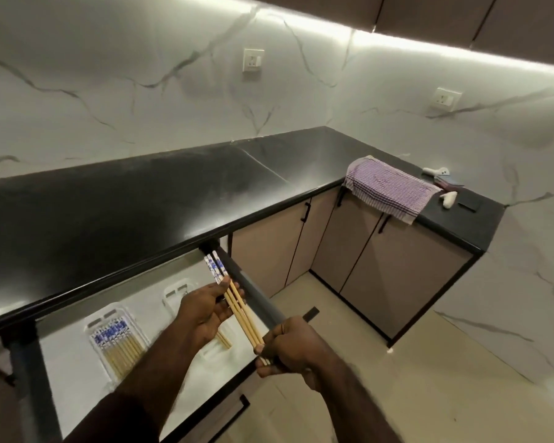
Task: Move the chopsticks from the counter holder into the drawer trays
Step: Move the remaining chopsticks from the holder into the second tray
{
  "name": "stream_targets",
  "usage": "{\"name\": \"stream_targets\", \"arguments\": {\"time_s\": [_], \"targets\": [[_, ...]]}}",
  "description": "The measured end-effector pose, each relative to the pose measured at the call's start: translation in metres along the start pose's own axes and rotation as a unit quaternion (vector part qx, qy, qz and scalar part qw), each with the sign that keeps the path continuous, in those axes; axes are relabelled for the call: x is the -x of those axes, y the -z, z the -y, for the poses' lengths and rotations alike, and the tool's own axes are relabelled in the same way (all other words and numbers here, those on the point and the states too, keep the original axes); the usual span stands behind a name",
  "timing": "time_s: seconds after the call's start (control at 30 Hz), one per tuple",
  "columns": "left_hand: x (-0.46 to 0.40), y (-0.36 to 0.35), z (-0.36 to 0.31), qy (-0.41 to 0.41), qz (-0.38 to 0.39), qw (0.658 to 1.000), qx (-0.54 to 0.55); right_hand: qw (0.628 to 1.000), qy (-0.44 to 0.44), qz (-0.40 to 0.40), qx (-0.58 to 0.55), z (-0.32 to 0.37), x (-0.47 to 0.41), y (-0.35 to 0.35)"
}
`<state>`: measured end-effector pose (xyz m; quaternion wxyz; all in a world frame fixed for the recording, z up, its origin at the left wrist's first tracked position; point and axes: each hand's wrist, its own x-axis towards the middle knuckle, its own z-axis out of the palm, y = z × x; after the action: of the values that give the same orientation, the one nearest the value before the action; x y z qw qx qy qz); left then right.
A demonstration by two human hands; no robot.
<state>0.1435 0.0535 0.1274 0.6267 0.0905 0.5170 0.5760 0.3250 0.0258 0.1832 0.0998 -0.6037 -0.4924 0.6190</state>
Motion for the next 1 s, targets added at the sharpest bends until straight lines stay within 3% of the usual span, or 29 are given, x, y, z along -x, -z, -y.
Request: {"name": "stream_targets", "arguments": {"time_s": [0.3,0.67,1.0], "targets": [[-0.068,0.012,0.009,0.078,-0.064,0.994,0.031,0.993,-0.073,0.061,0.075,0.020,-0.106,0.010],[-0.114,0.015,0.032,0.075,-0.206,0.971,0.095,0.970,-0.088,0.142,0.176,0.011,-0.220,-0.003],[-0.164,0.032,0.044,0.079,-0.277,0.956,0.058,0.963,-0.129,0.110,0.211,-0.001,-0.274,-0.036]]}}
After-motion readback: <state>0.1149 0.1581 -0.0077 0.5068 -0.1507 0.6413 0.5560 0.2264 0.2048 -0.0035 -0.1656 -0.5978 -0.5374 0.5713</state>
